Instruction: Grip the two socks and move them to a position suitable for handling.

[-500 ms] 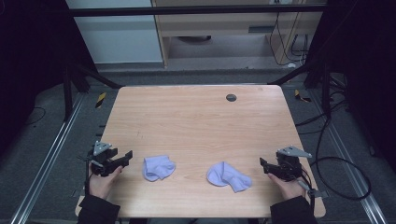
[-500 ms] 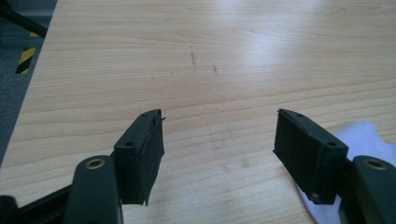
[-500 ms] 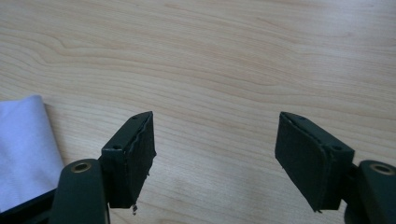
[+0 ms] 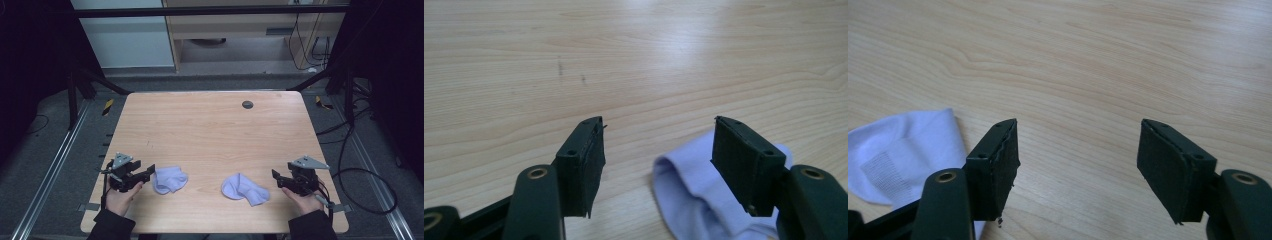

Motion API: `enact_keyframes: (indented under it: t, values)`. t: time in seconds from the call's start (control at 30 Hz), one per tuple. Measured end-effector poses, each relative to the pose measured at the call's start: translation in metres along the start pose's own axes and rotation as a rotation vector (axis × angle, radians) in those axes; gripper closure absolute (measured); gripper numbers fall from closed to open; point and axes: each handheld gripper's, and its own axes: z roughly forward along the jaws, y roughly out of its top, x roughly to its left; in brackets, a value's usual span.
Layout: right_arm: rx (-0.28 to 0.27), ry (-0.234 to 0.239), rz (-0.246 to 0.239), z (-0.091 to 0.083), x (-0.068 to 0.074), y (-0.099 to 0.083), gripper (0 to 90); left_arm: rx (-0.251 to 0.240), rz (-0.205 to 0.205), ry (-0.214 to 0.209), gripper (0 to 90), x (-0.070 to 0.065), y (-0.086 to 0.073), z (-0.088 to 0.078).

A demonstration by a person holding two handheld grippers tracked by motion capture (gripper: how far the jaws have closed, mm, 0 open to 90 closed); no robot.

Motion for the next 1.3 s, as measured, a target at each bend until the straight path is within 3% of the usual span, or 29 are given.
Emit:
enact_keyframes:
  t: [0.13,0.4,0.7,1.2,1.3]
  values:
    - [0.007,0.023,-0.066,0.0,0.011,0.004,33.9,0.0,0.028,-0.029,35.4,-0.016,0.002,0.003]
    - [0.015,0.068,-0.088,-0.001,0.02,0.007,34.9,0.01,0.066,-0.078,35.3,-0.041,0.004,0.007]
    - [0.042,0.122,-0.124,-0.002,0.036,0.009,43.3,0.021,0.093,-0.114,38.1,-0.064,0.005,0.01]
    - [0.111,0.195,-0.173,0.005,0.058,0.001,53.7,0.067,0.183,-0.192,42.0,-0.109,0.001,0.021]
    - [0.128,0.207,-0.185,0.005,0.062,-0.002,56.0,0.087,0.221,-0.204,42.9,-0.122,0.001,0.026]
